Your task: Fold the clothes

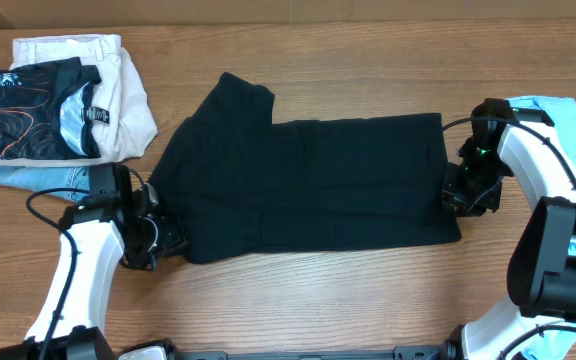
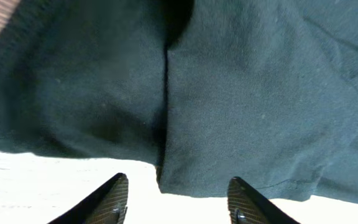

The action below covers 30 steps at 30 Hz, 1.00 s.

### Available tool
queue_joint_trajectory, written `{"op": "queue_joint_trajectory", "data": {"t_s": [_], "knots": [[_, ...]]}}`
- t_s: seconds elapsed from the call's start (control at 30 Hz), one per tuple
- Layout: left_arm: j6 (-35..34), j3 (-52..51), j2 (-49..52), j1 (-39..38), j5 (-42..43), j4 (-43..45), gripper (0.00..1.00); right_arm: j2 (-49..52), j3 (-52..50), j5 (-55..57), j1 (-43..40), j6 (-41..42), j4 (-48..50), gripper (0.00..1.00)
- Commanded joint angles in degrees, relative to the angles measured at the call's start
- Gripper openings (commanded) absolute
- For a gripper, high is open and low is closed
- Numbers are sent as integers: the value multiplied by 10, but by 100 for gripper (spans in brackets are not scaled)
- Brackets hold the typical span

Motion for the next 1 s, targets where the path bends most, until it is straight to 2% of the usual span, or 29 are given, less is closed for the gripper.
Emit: {"op": "queue_joint_trajectory", "data": {"t_s": [0.0,0.23,0.4,0.5,0.97], "knots": [[-6,-8,10,-13,11,15,51,-13,14,-4,3,2,0,30],[-9,-8,40,-23,26,24,43,-13,14,-4,3,2,0,30],[-9,-8,54,-23,82,48,41,-13,14,-4,3,2,0,30],[-15,-8,55,-23,83,50,40,-13,14,-4,3,2,0,30],[-17,-8,56,-23,-1,0,40,-13,14,-4,3,2,0,30]]}}
